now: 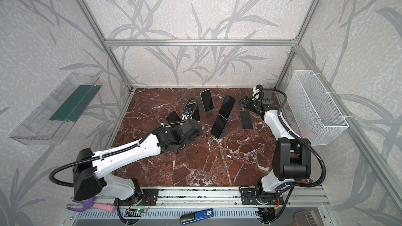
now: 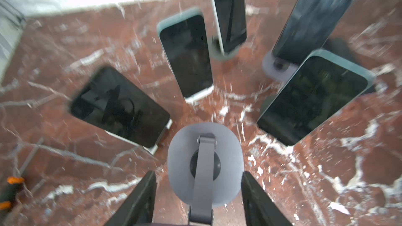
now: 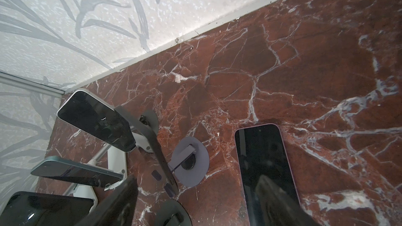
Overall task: Remove the phone from the phone stand
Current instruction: Pick up the phone stand from the center of the table.
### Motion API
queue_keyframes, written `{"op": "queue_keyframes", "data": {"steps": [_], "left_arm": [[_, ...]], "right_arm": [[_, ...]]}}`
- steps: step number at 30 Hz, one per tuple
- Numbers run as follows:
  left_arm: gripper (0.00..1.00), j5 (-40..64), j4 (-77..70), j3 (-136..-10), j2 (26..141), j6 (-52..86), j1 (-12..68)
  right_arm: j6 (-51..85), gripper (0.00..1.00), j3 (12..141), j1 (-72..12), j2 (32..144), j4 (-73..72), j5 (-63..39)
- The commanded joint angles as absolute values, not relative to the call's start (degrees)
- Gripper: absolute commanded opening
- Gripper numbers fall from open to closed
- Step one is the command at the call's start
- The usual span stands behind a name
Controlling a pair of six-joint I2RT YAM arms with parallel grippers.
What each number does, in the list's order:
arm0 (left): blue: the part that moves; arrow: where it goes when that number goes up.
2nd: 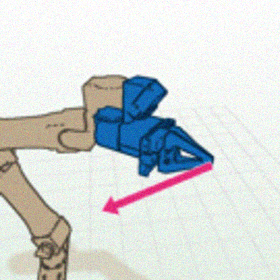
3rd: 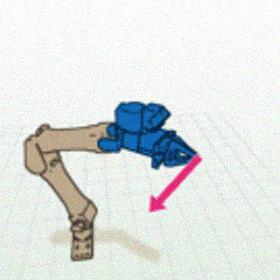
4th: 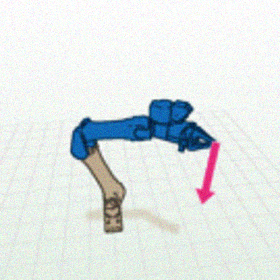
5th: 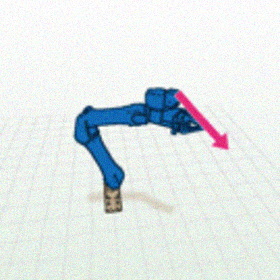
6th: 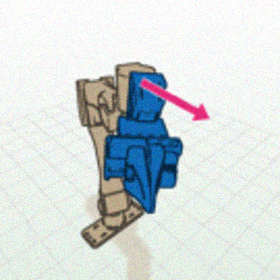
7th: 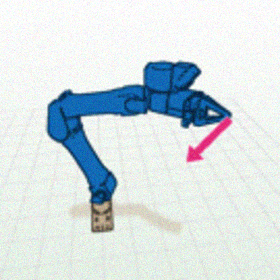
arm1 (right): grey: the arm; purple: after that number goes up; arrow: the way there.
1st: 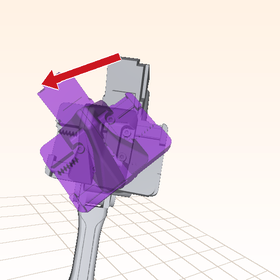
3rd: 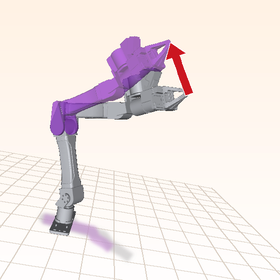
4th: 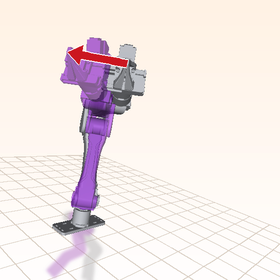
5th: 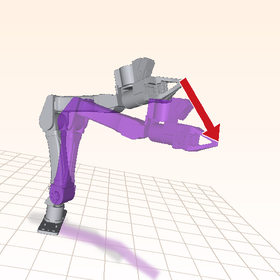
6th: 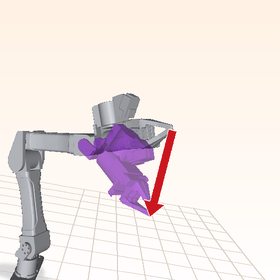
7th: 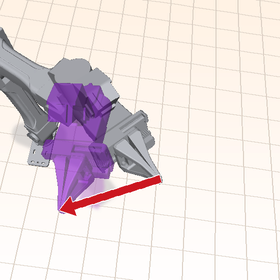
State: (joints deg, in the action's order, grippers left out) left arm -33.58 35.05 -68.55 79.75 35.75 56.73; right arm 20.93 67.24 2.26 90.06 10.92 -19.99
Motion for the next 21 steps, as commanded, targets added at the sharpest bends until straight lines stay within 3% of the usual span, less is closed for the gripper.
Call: {"op": "queue_keyframes", "data": {"steps": [1, 21], "left_arm": [[0.51, -37.67, 36.64, -71.76, 75.04, 28.52, 54.41], [0.5, -25.88, 41.42, -85.95, 74.75, 20.06, 28.0]], "right_arm": [[21.19, 0.86, 66.84, 2.9, 87.0, 8.04, -19.58], [22.09, 0.86, 64.96, 3.95, 84.24, 6.03, -18.72]]}}
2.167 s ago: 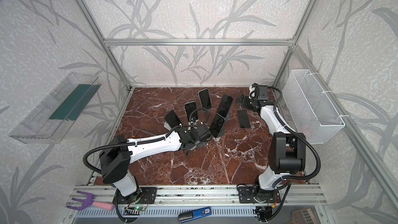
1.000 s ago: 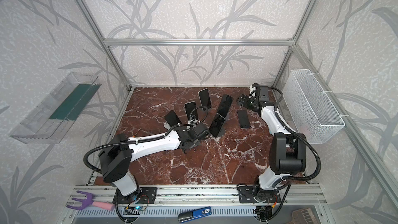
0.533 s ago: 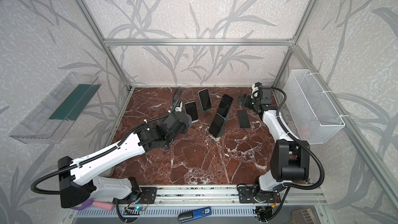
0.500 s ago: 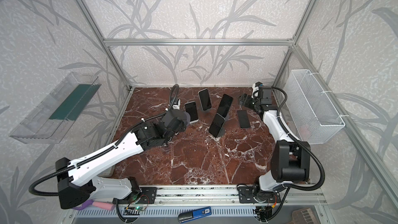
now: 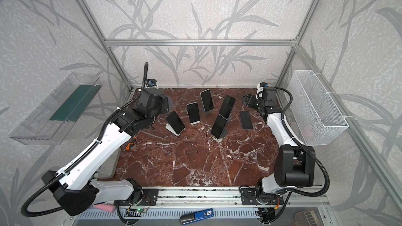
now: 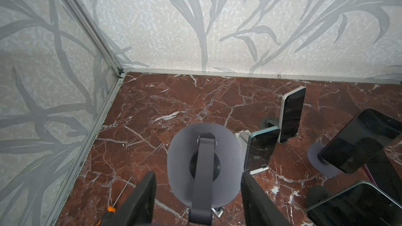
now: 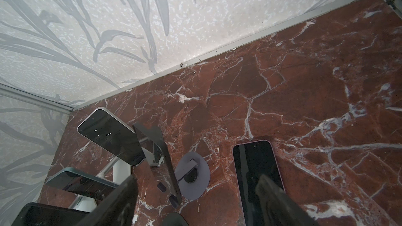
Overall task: Remove the phone from the phone stand
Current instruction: Pick up the phone stand from the center of the table, then place the phone stand at the top-left of the table.
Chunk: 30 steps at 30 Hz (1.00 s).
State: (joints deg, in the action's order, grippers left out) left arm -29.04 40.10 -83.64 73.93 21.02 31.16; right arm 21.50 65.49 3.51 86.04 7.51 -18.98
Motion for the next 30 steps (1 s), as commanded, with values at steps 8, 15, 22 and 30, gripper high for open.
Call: {"op": "queue_keyframes", "data": {"steps": [8, 15, 22, 30], "left_arm": [[0.47, -15.93, 37.58, -85.09, 77.67, 25.96, 15.56], [0.45, -14.78, 37.06, -87.92, 82.31, 27.28, 6.56], [0.45, -14.98, 34.72, -89.28, 90.85, 27.88, 1.5], [0.44, -12.48, 30.38, -92.52, 104.74, 29.12, -1.81]], "right_arm": [[22.59, 0.86, 64.62, 4.48, 84.28, 5.05, -19.4], [24.08, 0.86, 64.26, 4.79, 84.63, 3.74, -21.06], [26.05, 0.85, 63.55, 4.82, 85.25, 1.84, -23.3], [27.1, 0.85, 62.71, 4.83, 84.97, 0.66, -24.25]]}}
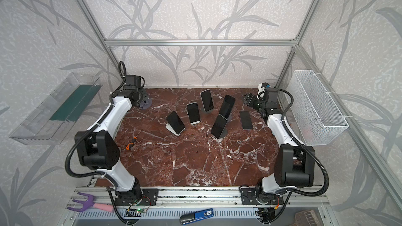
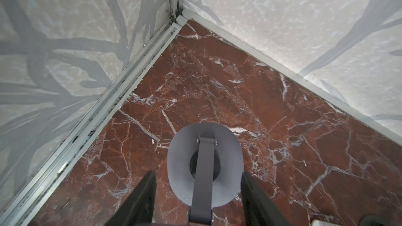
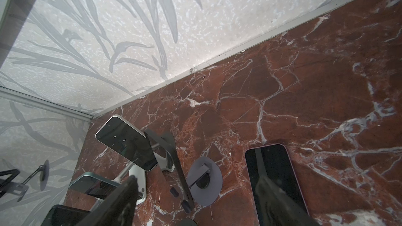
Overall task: Remove the phone from the phone stand
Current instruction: Place the phone stand at the top-left of the table.
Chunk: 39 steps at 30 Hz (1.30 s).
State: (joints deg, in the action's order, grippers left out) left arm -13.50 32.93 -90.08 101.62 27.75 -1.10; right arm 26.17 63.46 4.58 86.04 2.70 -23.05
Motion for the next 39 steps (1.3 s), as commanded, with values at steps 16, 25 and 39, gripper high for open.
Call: {"op": "queue_keyframes", "data": {"steps": [16, 25, 39], "left_arm": [[0.4, -13.32, 27.46, -99.37, 120.58, 20.97, -1.97], [0.42, -11.23, 35.51, -108.28, 127.27, 21.57, -2.04], [0.75, -13.61, 40.37, -108.63, 124.75, 21.14, -1.87]], "right_arm": [[26.44, 0.85, 62.79, 4.72, 86.2, 1.14, -24.68], [26.56, 0.85, 63.01, 4.73, 86.47, 1.32, -26.22], [26.1, 0.86, 64.5, 3.77, 86.53, 2.89, -30.05]]}}
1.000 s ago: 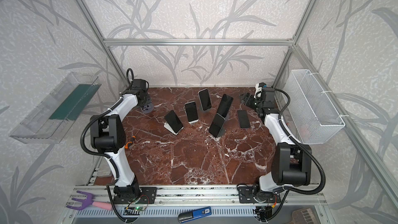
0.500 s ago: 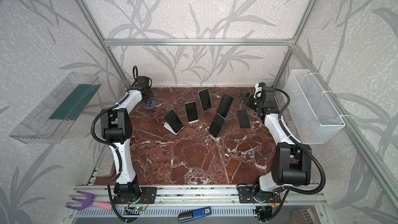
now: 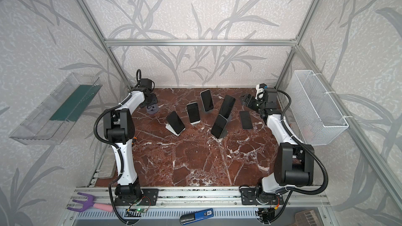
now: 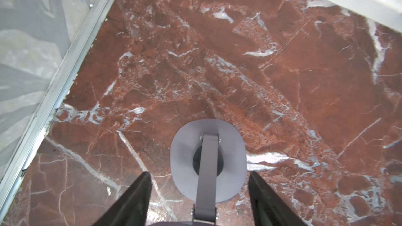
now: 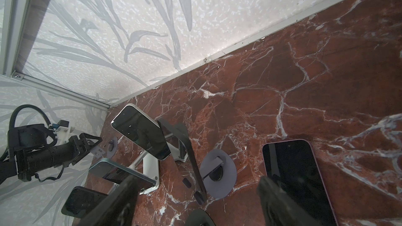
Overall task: Remove the phone from the phone stand
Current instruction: Place the phone stand at the top-left of the table.
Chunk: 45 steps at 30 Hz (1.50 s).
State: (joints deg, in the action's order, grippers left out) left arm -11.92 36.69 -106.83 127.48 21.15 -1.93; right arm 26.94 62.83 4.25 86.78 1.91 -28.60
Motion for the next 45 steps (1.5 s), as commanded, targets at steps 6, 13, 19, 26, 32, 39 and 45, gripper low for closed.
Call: {"op": "queue_keyframes", "data": {"steps": [6, 13, 19, 26, 32, 39, 45], "left_arm": [[0.83, -10.34, 41.76, -107.96, 117.22, 21.28, -1.86], [0.88, -5.22, 33.13, -99.04, 101.89, 22.78, -1.41], [0.89, 3.7, 16.88, -82.47, 86.45, 29.19, -0.31], [0.88, 9.8, 5.89, -71.23, 74.3, 28.17, 5.94], [0.88, 11.45, 6.69, -71.26, 70.44, 22.89, 15.68], [0.9, 15.36, 7.96, -71.82, 71.87, 19.49, 26.32], [0.92, 15.87, 10.27, -72.75, 74.76, 15.83, 34.56]], "right_arm": [[29.01, 0.87, 65.3, 3.69, 85.14, 2.5, -32.21], [32.5, 0.87, 63.59, 2.56, 80.85, 2.31, -35.25], [27.73, 0.87, 62.97, -0.82, 74.27, 10.46, -31.22], [25.63, 0.88, 56.47, -10.39, 60.7, 16.91, -11.03], [25.65, 0.88, 54.07, -10.46, 55.17, 21.0, -9.2], [22.17, 0.9, 53.26, -10.46, 49.96, 26.8, -4.11], [22.42, 0.9, 51.71, -10.46, 49.18, 27.97, -5.64]]}}
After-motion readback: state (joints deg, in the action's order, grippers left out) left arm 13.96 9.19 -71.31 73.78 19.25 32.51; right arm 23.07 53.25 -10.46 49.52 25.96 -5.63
